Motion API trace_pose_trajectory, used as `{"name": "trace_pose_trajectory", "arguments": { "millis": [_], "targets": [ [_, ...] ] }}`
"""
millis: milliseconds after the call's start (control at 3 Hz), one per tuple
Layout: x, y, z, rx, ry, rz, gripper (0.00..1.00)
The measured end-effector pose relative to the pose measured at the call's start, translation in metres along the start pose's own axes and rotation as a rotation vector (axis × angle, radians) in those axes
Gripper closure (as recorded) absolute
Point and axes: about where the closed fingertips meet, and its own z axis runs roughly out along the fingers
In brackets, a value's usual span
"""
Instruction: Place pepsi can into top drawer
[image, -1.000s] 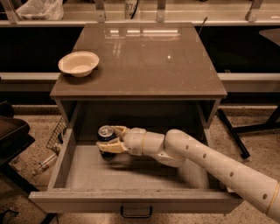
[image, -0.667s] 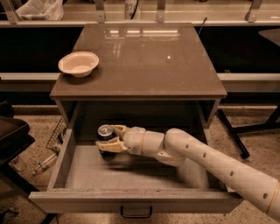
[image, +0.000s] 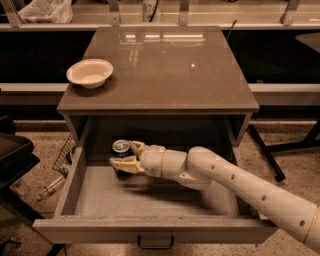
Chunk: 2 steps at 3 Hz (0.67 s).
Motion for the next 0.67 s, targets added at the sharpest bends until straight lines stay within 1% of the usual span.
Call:
{"name": "trace_pose_trajectory", "arguments": {
  "millis": [333, 667],
  "targets": [
    [-0.0006, 0.0016, 0.0020, -0.004, -0.001, -0.001, 0.00],
    [-0.0007, 0.0016, 0.0020, -0.005, -0.001, -0.001, 0.00]
  ]
}}
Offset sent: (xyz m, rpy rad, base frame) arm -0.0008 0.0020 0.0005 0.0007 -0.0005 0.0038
